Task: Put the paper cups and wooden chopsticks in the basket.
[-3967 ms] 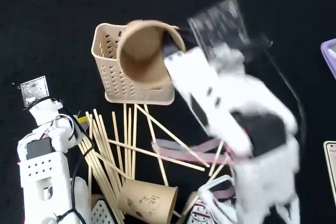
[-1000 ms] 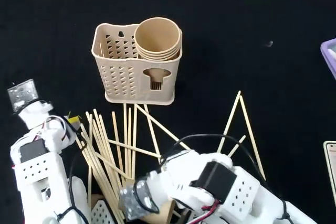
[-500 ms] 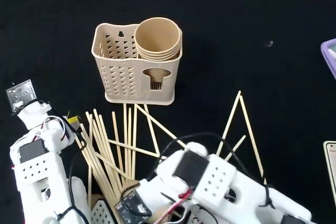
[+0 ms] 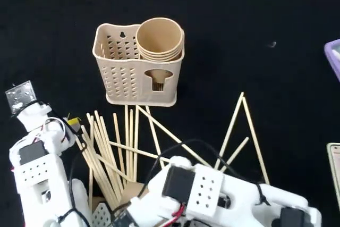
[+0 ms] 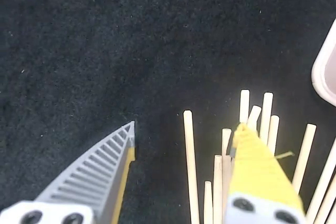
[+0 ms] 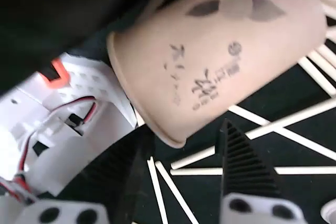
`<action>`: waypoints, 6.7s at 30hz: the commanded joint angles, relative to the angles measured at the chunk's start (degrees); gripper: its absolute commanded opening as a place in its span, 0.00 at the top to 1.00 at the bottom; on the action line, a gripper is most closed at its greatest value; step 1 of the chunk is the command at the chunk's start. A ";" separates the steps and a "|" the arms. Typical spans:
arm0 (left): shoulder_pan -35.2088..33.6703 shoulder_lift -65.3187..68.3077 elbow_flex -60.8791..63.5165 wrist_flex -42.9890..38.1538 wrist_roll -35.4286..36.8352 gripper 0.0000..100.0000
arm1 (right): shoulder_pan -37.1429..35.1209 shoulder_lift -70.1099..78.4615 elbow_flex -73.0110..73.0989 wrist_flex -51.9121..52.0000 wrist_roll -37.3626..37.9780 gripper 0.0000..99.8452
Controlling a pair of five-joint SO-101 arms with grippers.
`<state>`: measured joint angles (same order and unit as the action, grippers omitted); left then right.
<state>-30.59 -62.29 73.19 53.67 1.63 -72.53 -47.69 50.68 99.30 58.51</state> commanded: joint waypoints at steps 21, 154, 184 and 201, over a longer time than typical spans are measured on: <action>-0.57 -0.79 -2.77 -1.05 0.44 0.71 | 32.09 0.48 -29.85 1.49 -12.13 0.99; -0.48 -0.79 0.66 -4.66 0.00 0.71 | 58.46 57.89 -114.86 1.14 -51.16 0.99; -0.04 -0.79 1.63 -4.66 0.09 0.71 | 91.25 44.62 -66.68 -3.52 -41.58 0.82; -0.04 -0.79 1.71 -4.57 0.35 0.71 | 100.31 44.53 -16.66 -37.63 -29.71 0.82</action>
<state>-30.59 -62.29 75.91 49.80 1.63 27.60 -0.31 30.20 66.07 27.56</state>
